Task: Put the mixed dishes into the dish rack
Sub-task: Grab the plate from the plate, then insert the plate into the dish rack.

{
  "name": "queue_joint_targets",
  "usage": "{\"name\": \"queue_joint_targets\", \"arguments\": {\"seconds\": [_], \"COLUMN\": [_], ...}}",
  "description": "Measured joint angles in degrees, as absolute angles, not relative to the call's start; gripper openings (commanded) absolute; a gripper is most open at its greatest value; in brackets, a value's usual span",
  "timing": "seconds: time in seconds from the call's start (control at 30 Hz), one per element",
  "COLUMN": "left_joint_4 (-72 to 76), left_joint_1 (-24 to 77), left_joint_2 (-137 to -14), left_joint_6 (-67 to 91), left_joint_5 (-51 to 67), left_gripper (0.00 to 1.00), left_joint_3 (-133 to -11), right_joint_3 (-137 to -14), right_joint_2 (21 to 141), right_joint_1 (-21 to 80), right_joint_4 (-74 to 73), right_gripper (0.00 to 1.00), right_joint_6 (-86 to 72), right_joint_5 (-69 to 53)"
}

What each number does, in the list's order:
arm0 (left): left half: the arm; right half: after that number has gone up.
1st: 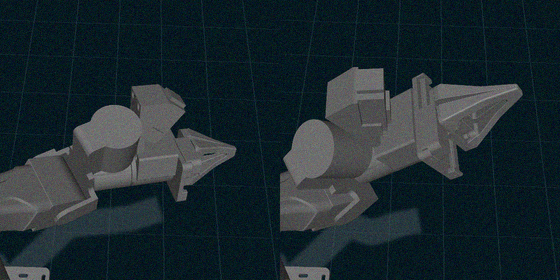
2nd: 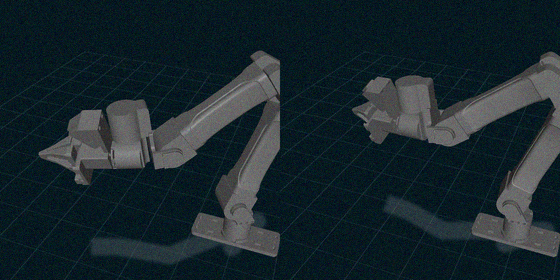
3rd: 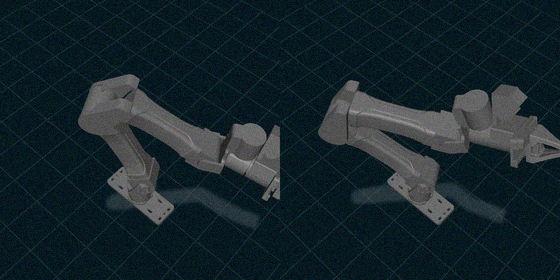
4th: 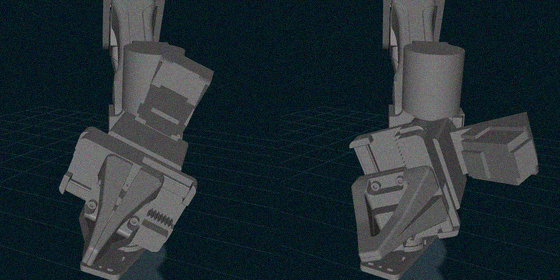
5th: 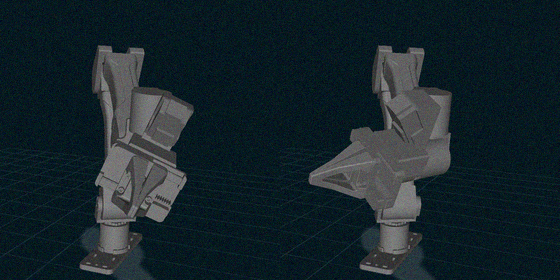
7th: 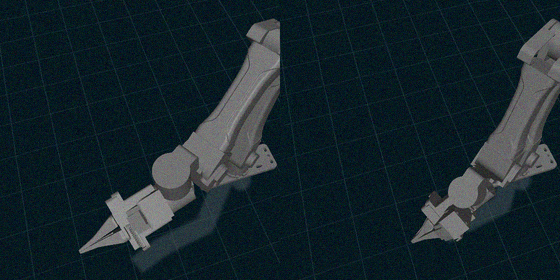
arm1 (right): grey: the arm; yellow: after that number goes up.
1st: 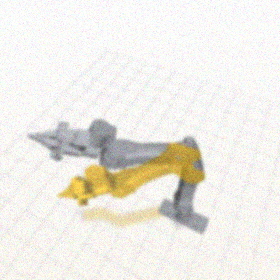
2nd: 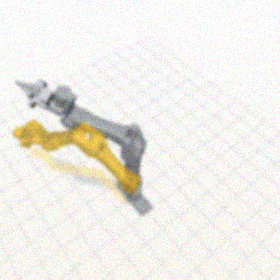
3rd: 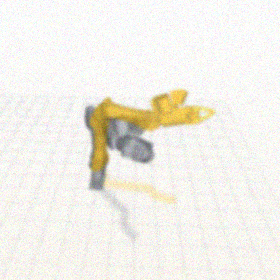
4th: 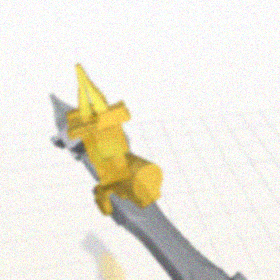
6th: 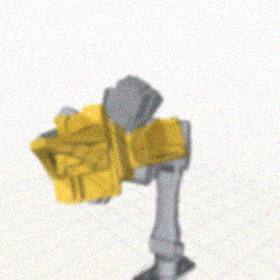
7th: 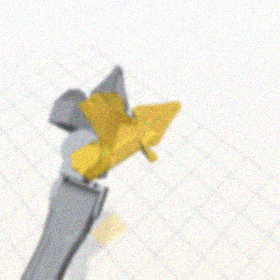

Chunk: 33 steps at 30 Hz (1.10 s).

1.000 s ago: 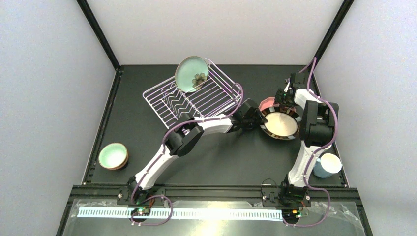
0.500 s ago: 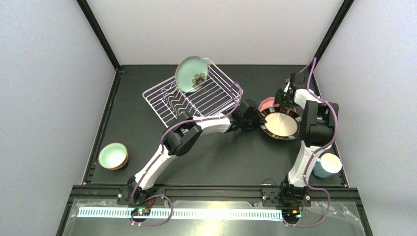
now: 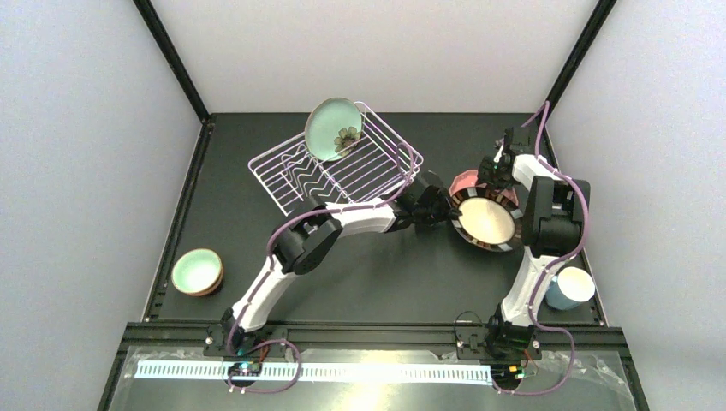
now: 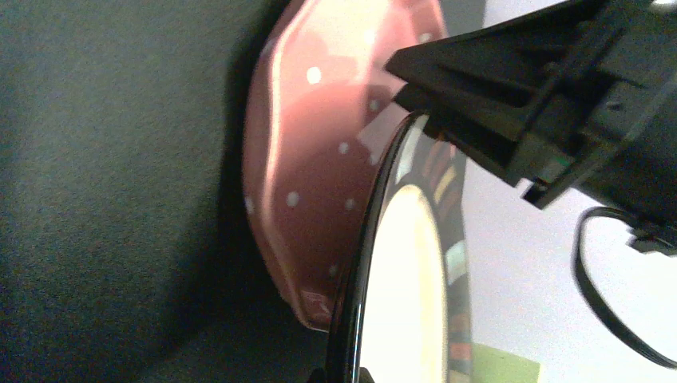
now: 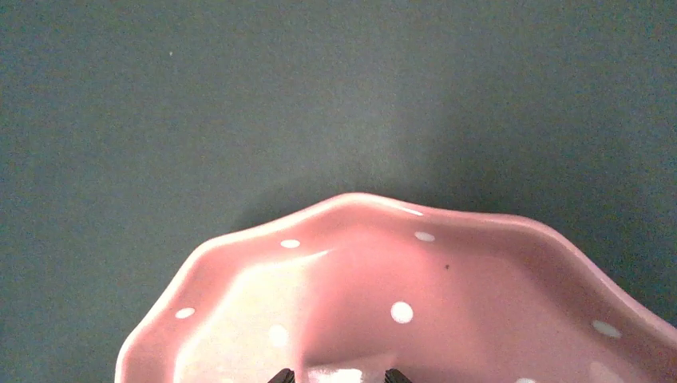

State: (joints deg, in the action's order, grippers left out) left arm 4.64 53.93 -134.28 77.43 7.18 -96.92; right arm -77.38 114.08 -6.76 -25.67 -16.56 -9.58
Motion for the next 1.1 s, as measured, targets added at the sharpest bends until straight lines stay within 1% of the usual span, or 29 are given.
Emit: {"name": "queue_joint_targets", "arguments": {"seconds": [0.3,1.1], "left_joint_4": [5.3,5.6], "left_joint_1": [53.6,50.6], "left_joint_2": [-130.5,-127.1], "left_joint_6": [76.4,72.8], "left_joint_5": [5.1,1.7], "left_gripper": [0.01,0.01], "left_joint_3": [-92.5,-88.6], "right_joint_3": [-78.2,-85.8], "right_joint_2": [114.0,115.5], "right_joint_1": [-6.8,-6.7], "right_joint_4": [-28.6,-33.7], "right_gripper": [0.66,0.69], "right_joint_6": [-16.9,-18.3], "right_joint_5": [-9.3,-7.5]}}
